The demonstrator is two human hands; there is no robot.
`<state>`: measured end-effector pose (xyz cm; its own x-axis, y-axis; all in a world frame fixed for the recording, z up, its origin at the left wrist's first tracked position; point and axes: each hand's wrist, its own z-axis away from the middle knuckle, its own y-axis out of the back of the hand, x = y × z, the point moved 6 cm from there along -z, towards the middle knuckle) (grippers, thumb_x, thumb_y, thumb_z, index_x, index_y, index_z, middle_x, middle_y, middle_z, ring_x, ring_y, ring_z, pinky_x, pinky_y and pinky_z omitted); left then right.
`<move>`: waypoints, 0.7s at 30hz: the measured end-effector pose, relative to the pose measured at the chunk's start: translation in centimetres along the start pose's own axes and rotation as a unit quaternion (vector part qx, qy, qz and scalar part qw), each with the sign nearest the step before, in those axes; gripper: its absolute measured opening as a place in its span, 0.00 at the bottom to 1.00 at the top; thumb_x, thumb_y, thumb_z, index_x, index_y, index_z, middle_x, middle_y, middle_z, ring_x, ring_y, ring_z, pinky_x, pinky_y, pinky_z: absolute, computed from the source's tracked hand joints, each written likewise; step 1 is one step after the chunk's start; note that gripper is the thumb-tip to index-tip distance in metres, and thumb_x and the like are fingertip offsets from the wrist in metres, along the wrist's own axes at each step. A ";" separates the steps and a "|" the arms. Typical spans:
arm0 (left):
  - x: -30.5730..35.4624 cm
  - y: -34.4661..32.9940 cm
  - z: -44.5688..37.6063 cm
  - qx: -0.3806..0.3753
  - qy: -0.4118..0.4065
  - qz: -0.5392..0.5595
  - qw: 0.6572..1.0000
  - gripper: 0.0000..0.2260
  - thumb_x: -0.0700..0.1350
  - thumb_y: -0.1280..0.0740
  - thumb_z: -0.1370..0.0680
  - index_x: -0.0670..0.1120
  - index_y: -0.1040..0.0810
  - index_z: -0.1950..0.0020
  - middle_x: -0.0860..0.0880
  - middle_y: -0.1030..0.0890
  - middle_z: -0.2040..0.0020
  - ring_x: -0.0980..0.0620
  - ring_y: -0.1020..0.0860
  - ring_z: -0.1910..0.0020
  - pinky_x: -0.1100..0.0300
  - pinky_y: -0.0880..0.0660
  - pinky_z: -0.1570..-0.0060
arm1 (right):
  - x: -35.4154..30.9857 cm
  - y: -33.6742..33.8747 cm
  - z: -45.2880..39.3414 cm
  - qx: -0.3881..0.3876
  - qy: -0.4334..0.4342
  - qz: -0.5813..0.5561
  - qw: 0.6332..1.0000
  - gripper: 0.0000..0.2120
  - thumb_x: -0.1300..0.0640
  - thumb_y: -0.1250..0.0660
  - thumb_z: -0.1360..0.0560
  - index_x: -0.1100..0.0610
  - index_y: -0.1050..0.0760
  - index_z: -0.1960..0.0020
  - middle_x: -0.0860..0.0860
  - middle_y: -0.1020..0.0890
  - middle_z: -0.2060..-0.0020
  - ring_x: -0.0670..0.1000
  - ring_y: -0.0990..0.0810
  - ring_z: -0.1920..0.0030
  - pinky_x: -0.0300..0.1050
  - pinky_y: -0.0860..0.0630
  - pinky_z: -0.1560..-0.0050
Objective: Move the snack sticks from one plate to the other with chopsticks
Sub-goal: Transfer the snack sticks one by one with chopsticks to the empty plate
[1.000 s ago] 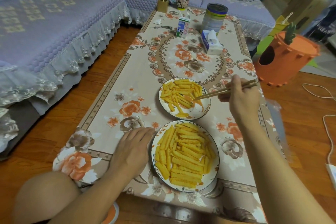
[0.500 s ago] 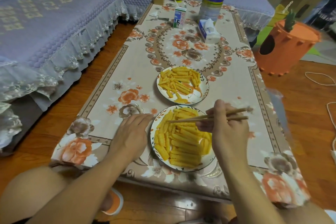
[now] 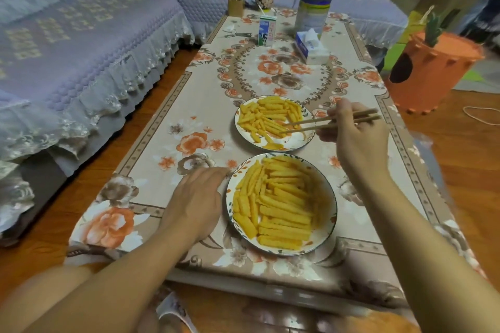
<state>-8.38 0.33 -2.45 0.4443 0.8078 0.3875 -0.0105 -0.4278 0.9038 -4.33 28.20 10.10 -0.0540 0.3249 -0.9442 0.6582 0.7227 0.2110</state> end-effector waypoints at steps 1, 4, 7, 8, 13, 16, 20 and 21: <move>0.0 -0.1 0.0 0.000 -0.001 -0.002 1.000 0.23 0.41 0.41 0.20 0.53 0.29 0.25 0.55 0.25 0.30 0.53 0.33 0.30 0.55 0.37 0.29 | 0.4 -0.7 -0.7 -0.014 0.003 0.011 1.000 0.16 0.51 0.39 0.15 0.54 0.19 0.56 0.55 0.15 0.64 0.54 0.13 0.65 0.58 0.15 0.55; 0.0 -0.1 -0.2 -0.001 0.005 -0.005 1.000 0.23 0.40 0.40 0.20 0.53 0.29 0.25 0.56 0.25 0.30 0.53 0.33 0.30 0.55 0.36 0.29 | 1.4 -2.0 -2.1 -0.042 0.014 0.032 0.999 0.16 0.49 0.38 0.15 0.56 0.19 0.55 0.55 0.16 0.67 0.57 0.14 0.65 0.61 0.16 0.55; 0.1 0.2 0.0 -0.006 0.014 -0.006 1.000 0.23 0.40 0.40 0.20 0.54 0.29 0.26 0.55 0.25 0.30 0.52 0.32 0.31 0.54 0.35 0.30 | 1.5 -2.1 -2.6 -0.052 0.025 0.046 0.997 0.17 0.48 0.38 0.16 0.58 0.18 0.53 0.55 0.16 0.67 0.56 0.14 0.66 0.63 0.17 0.56; 0.3 0.3 0.1 -0.010 0.017 -0.010 1.000 0.22 0.41 0.40 0.19 0.54 0.28 0.26 0.55 0.24 0.30 0.52 0.31 0.31 0.53 0.34 0.31 | 1.3 -2.0 -2.7 -0.053 0.031 0.052 0.997 0.17 0.47 0.38 0.16 0.57 0.18 0.54 0.55 0.16 0.68 0.55 0.14 0.66 0.63 0.17 0.56; 0.7 0.8 -2.0 -0.066 0.080 0.039 0.994 0.17 0.49 0.42 0.19 0.57 0.20 0.34 0.55 0.19 0.36 0.49 0.22 0.38 0.55 0.26 0.45 | -0.5 -0.7 -3.0 -0.063 0.065 0.095 0.991 0.15 0.46 0.37 0.16 0.52 0.19 0.56 0.54 0.15 0.66 0.52 0.14 0.67 0.58 0.16 0.58; -1.0 1.9 -3.1 -0.154 0.146 0.150 0.966 0.23 0.34 0.46 0.22 0.53 0.19 0.39 0.52 0.18 0.38 0.53 0.21 0.37 0.58 0.27 0.38 | -0.4 0.1 -2.7 -0.074 0.046 0.062 0.994 0.16 0.50 0.39 0.15 0.58 0.19 0.53 0.59 0.15 0.63 0.52 0.14 0.68 0.48 0.15 0.64; -2.4 2.7 -3.9 -0.220 0.169 0.135 0.951 0.23 0.32 0.46 0.20 0.53 0.23 0.35 0.54 0.17 0.43 0.55 0.24 0.35 0.61 0.34 0.35 | 0.6 0.1 -3.3 -0.096 0.014 0.063 0.993 0.19 0.50 0.40 0.15 0.62 0.19 0.52 0.61 0.16 0.64 0.55 0.14 0.69 0.46 0.15 0.66; -2.4 2.7 -4.2 -0.228 0.169 0.126 0.951 0.22 0.34 0.46 0.19 0.53 0.23 0.33 0.55 0.17 0.42 0.55 0.25 0.34 0.62 0.34 0.37 | 0.9 0.0 -3.4 -0.099 0.011 0.070 0.993 0.19 0.50 0.40 0.15 0.63 0.19 0.51 0.61 0.15 0.64 0.55 0.14 0.68 0.46 0.15 0.66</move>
<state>-13.24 -1.03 -0.18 0.0635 0.8198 0.5691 -0.4994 -0.4676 0.7294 -6.97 30.58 10.15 0.0102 0.4429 -0.8965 0.4996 0.7744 0.3883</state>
